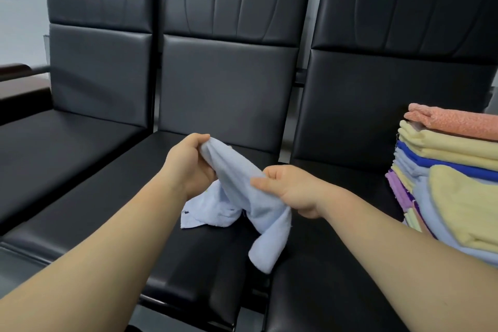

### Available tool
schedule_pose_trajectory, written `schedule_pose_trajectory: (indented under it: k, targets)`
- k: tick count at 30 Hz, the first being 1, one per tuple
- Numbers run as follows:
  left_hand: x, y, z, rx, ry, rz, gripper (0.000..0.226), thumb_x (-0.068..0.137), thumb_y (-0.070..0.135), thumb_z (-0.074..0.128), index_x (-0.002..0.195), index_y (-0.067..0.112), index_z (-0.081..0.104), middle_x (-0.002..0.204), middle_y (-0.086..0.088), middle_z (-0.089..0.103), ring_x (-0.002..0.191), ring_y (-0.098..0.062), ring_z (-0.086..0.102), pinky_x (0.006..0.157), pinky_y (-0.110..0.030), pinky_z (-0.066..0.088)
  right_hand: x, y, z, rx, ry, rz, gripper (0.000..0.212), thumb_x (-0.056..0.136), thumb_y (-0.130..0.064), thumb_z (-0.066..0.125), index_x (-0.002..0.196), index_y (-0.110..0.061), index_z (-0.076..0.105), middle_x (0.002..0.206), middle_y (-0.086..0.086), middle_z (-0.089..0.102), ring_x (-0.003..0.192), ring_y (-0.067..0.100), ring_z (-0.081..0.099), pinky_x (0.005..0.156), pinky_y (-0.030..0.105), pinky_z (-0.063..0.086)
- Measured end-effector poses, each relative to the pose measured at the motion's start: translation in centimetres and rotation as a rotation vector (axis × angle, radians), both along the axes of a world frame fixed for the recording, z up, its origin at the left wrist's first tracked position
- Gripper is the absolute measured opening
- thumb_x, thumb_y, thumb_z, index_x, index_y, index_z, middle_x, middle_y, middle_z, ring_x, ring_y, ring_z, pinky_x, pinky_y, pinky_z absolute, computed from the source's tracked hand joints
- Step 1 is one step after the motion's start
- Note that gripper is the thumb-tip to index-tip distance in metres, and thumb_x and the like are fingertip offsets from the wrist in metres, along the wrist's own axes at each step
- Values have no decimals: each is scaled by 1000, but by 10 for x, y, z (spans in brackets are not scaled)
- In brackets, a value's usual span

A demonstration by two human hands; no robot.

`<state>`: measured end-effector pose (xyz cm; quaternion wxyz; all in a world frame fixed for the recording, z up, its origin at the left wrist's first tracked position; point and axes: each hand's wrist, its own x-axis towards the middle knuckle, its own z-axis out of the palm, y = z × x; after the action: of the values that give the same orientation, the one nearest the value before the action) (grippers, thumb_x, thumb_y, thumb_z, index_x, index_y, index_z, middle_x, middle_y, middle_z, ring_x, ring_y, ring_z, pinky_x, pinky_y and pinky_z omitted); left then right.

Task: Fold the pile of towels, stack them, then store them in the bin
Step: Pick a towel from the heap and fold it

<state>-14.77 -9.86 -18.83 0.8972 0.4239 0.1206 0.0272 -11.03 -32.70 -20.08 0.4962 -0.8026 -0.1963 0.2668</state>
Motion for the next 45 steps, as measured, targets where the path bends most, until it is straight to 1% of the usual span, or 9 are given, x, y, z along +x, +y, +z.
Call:
schedule_pose_trajectory:
  k: [5, 8, 11, 15, 20, 28, 33, 39, 45]
  targets:
    - [6, 6, 6, -82, 133, 162, 30, 95, 16, 52, 70, 18, 35, 60, 3, 34, 47, -13, 32, 42, -20, 32, -7, -5, -5, -319, -102, 132, 45, 75, -47, 82, 88, -11, 58, 82, -3, 57, 77, 14, 55, 73, 32, 44]
    - [-1, 9, 4, 528, 65, 147, 35, 94, 24, 60, 67, 20, 39, 55, 6, 31, 49, -16, 26, 45, -24, 23, -7, -12, 0, -478, -173, 135, 36, 75, -47, 77, 84, -18, 59, 78, -4, 57, 73, 16, 55, 70, 34, 44]
    - [-13, 3, 2, 1239, -107, -190, 28, 77, 50, 80, 75, 26, 65, 66, 12, 56, 61, -13, 51, 58, -26, 41, -1, -19, 10, -503, -201, 73, 22, 78, -39, 79, 71, -23, 65, 71, -5, 59, 68, 15, 56, 66, 33, 44]
    - [-19, -11, 3, 1641, -24, -531, 24, 74, 53, 83, 76, 32, 73, 62, 18, 52, 63, -2, 50, 62, -21, 40, 3, -21, 27, -455, -207, 49, 20, 77, -42, 85, 68, -28, 74, 73, -5, 70, 72, 18, 66, 70, 36, 54]
    - [-24, -7, 25, 1502, -105, -445, 17, 92, 31, 71, 79, 19, 67, 61, 9, 60, 58, -11, 57, 60, -30, 50, -8, -24, 53, -327, -122, 23, 29, 80, -36, 86, 94, -13, 77, 101, 11, 78, 99, 33, 75, 93, 48, 60]
    - [-21, -46, 108, 1590, -268, 11, 14, 99, 24, 54, 87, 17, 54, 77, 3, 56, 70, -17, 48, 61, -32, 39, -19, -40, 126, -347, -288, 5, 23, 79, -35, 84, 96, -24, 74, 93, 2, 79, 90, 25, 76, 88, 47, 62]
    - [-30, -73, 177, 1666, -360, -160, 25, 85, 41, 77, 83, 18, 66, 74, 7, 64, 69, -10, 57, 65, -29, 46, -27, -85, 188, -409, -414, -108, 23, 77, -38, 80, 84, -18, 74, 92, 6, 76, 91, 31, 71, 76, 38, 51]
    - [-35, -88, 232, 1690, -268, -345, 26, 80, 45, 83, 91, 23, 76, 91, 2, 79, 89, -16, 75, 88, -38, 59, -50, -131, 243, -48, -376, -215, 16, 89, -21, 75, 103, -12, 78, 104, 9, 79, 103, 32, 74, 85, 40, 56]
    - [-34, -116, 267, 1115, -381, -432, 19, 104, 21, 58, 119, 17, 70, 113, -4, 77, 104, -22, 73, 86, -37, 57, -67, -152, 264, 324, -219, -175, 30, 93, -6, 74, 122, -8, 71, 111, 18, 77, 95, 31, 76, 80, 41, 60]
